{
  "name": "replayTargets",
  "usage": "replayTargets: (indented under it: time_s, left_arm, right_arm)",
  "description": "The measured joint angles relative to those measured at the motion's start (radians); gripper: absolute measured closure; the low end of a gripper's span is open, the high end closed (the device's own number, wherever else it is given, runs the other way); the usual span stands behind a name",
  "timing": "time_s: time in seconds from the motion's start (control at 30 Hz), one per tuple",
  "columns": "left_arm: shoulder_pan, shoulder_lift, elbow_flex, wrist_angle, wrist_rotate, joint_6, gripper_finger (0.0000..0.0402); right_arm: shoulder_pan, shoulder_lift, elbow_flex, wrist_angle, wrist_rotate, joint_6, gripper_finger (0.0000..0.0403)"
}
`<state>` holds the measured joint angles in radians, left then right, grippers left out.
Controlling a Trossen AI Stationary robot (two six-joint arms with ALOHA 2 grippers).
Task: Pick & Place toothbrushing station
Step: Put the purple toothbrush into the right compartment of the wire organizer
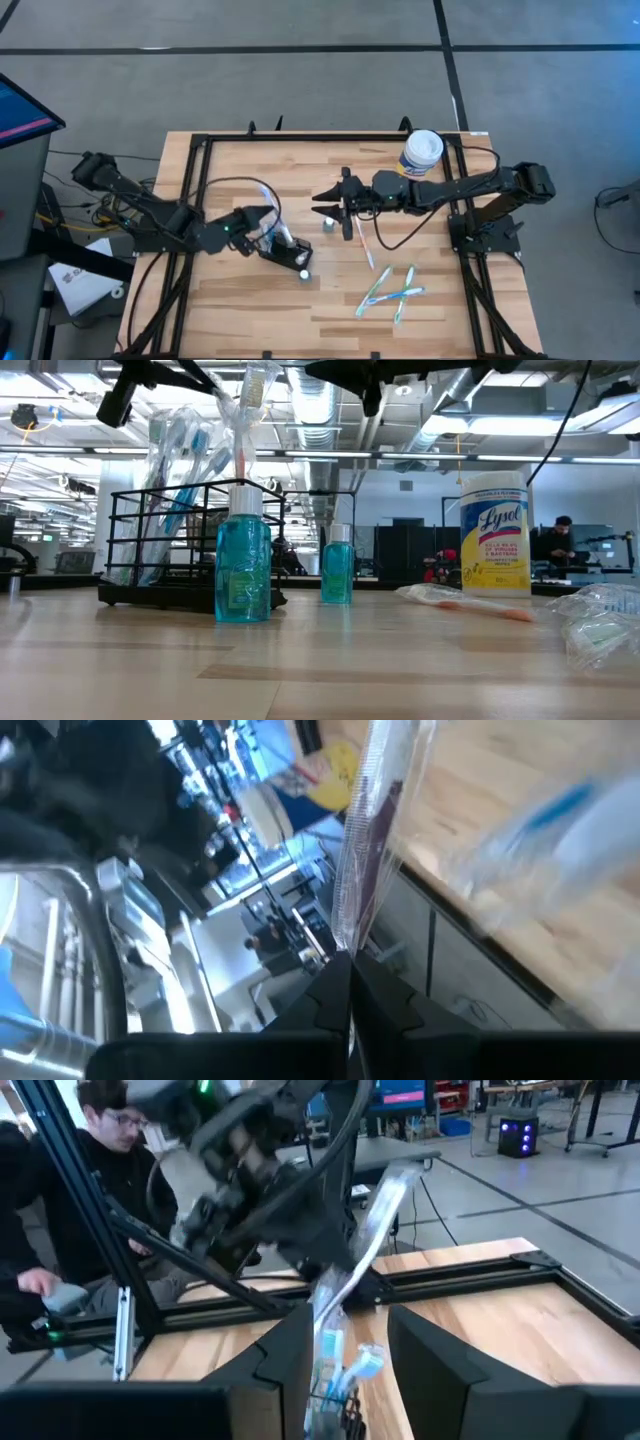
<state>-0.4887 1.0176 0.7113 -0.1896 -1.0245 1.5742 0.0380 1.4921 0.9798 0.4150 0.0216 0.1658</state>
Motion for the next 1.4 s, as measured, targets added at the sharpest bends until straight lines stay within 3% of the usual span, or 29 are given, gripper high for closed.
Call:
replayTargets:
  time_s: [0.13,0.23,0.5,0.97,1.4]
  left_arm:
    - [-0.029,0.052,0.000,0.022,0.000,0.006,0.0401]
    - [-0.041,0.083,0.000,0.044,-0.001,0.023,0.0401]
    - [-0.086,0.089,0.000,0.068,-0.008,0.025,0.0401]
    - [-0.136,0.087,0.000,0.078,-0.021,0.026,0.0401]
    - [-0.136,0.087,0.000,0.079,-0.023,0.026,0.0401]
  right_arm:
    - [0.000,0.018,0.000,0.044,-0.017,0.020,0.0281]
    - [-0.001,0.061,0.003,0.101,-0.094,0.038,0.0281]
    - [-0.024,0.212,0.129,0.098,-0.140,0.045,0.0281]
    - [-0.068,0.380,0.322,0.040,-0.382,0.124,0.0281]
    - [-0.072,0.379,0.338,0.009,-0.390,0.100,0.0281]
